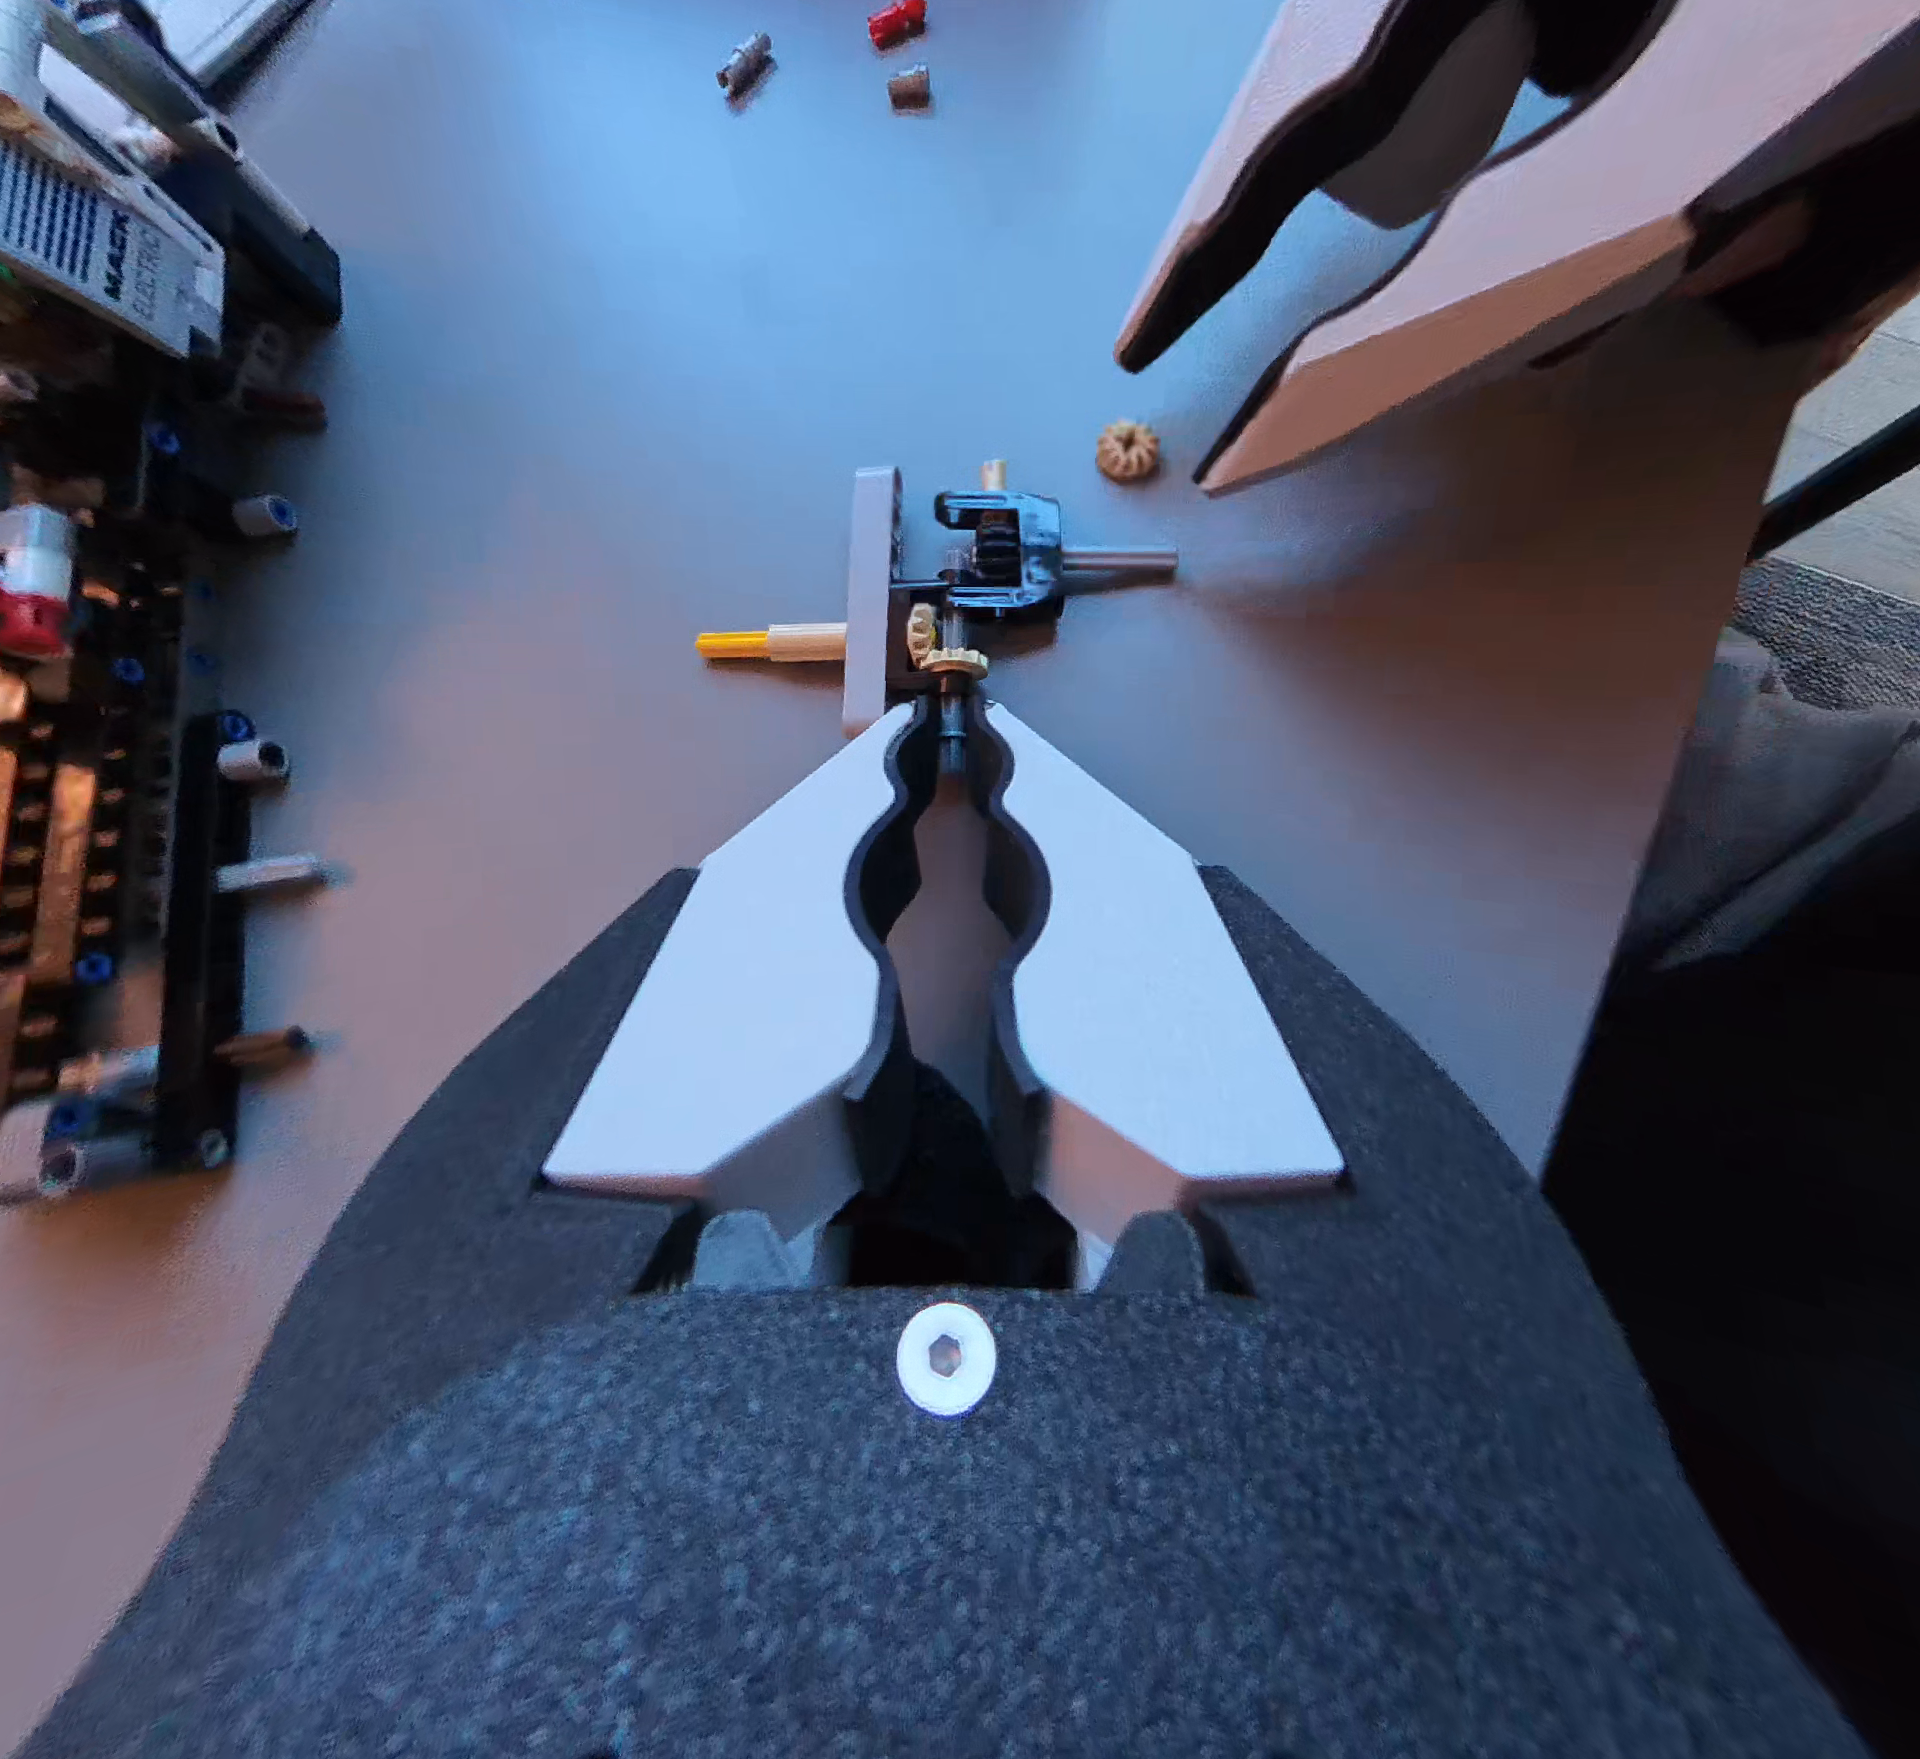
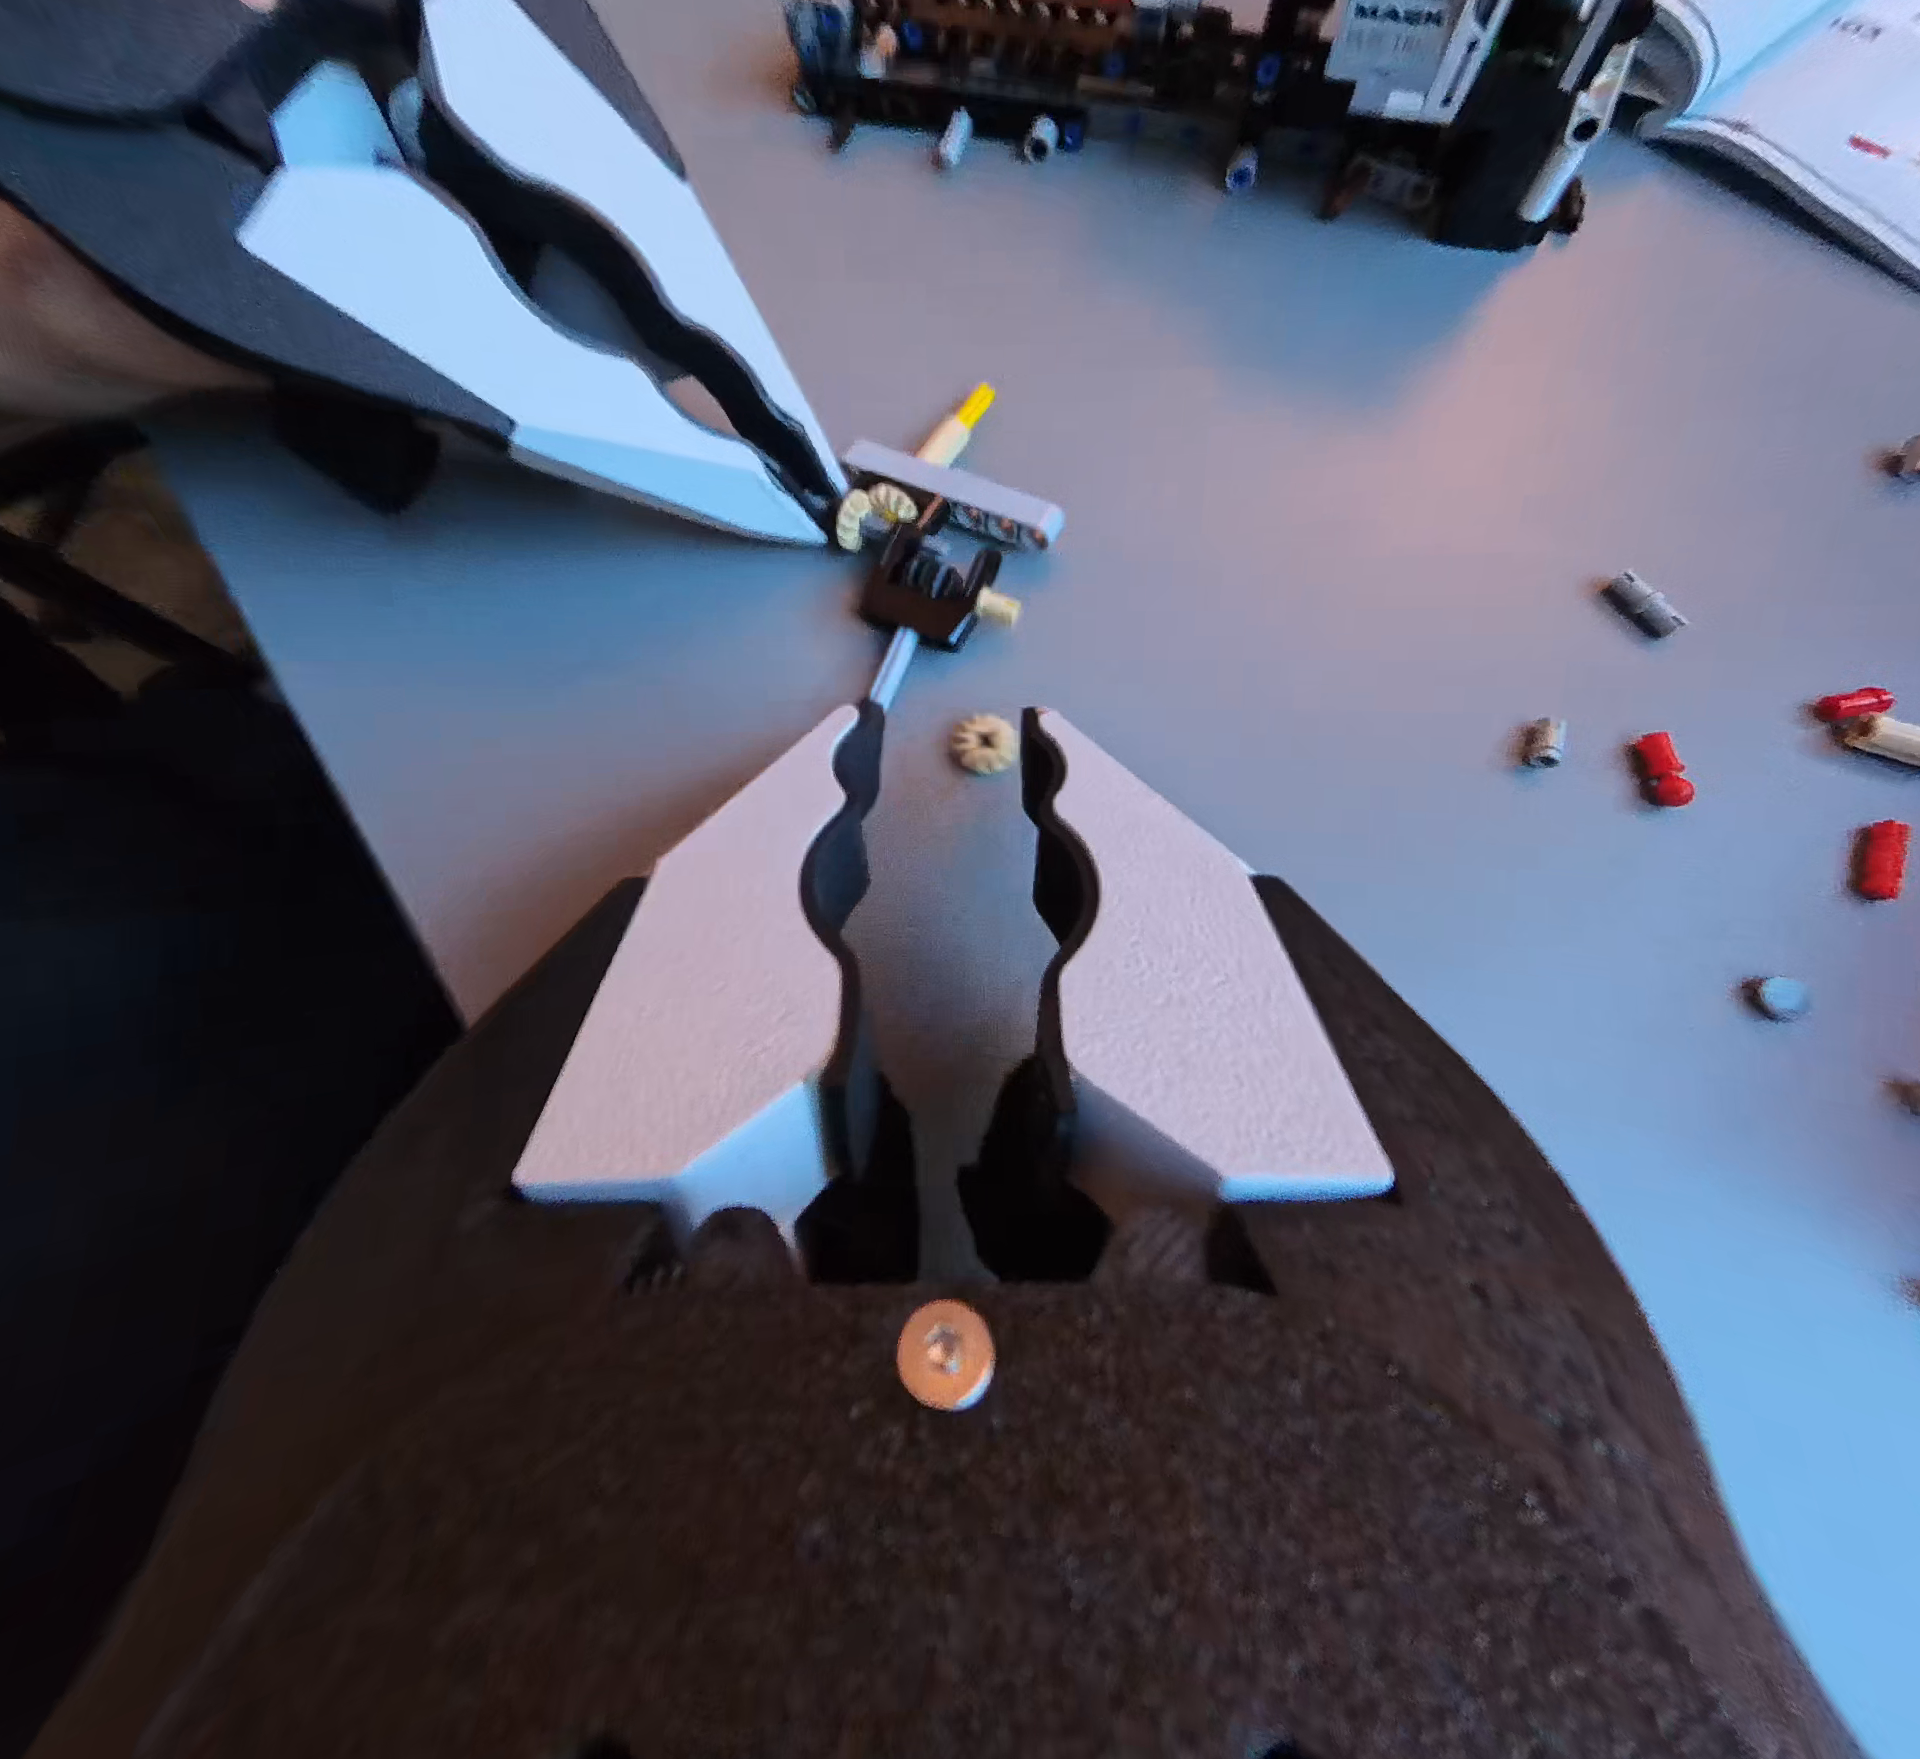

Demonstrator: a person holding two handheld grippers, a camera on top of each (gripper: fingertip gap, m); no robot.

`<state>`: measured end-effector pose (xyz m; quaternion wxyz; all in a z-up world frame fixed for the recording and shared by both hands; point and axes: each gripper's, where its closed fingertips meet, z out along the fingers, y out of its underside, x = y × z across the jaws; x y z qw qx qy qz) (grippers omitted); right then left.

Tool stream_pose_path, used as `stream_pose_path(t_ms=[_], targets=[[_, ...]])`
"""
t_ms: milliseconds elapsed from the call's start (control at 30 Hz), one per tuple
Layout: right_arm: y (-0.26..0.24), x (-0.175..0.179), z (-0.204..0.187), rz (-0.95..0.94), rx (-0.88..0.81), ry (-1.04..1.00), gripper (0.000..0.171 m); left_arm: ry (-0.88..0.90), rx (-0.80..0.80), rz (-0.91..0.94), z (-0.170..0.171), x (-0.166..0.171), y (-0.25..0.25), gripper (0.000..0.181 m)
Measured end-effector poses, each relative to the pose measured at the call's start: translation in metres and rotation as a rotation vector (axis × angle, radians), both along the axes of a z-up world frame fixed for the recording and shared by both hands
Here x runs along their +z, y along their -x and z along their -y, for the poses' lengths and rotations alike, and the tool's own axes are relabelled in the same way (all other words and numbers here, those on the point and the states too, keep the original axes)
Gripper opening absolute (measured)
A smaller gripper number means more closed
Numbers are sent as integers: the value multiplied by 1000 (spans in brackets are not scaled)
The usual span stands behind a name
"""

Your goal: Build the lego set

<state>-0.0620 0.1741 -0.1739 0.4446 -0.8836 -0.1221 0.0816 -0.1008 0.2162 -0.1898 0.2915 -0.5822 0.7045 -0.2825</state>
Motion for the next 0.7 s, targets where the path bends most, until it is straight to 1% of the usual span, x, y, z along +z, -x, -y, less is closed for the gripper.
stream_pose_path(t_ms=[33,100,200,267,333,400,467,533,633,700], targets=[[7,2,3,-23,0,-8,28,-6,20,-1,1,0,5,2],[18,1,8,-25,-19,-14,32,-32,75,3,1,0,16,3],[33,9,14,20,-62,-85,28,-83,146,9,-1,0,31,3],[44,13,16,2,-69,-103,25,-113,138,13,1,0,37,3],[58,8,16,-73,-44,-62,26,-134,103,18,3,0,41,3],[63,3,11,-94,-36,-19,28,-132,71,20,4,0,44,3],[64,-3,3,-47,-33,3,28,-90,79,13,2,0,45,3],[67,-10,0,-35,-28,54,27,-10,72,20,3,2,44,3],[64,-8,-5,-35,-60,63,22,121,42,125,7,22,40,2],[63,-2,-13,-79,-79,46,20,207,8,191,11,36,37,2]])
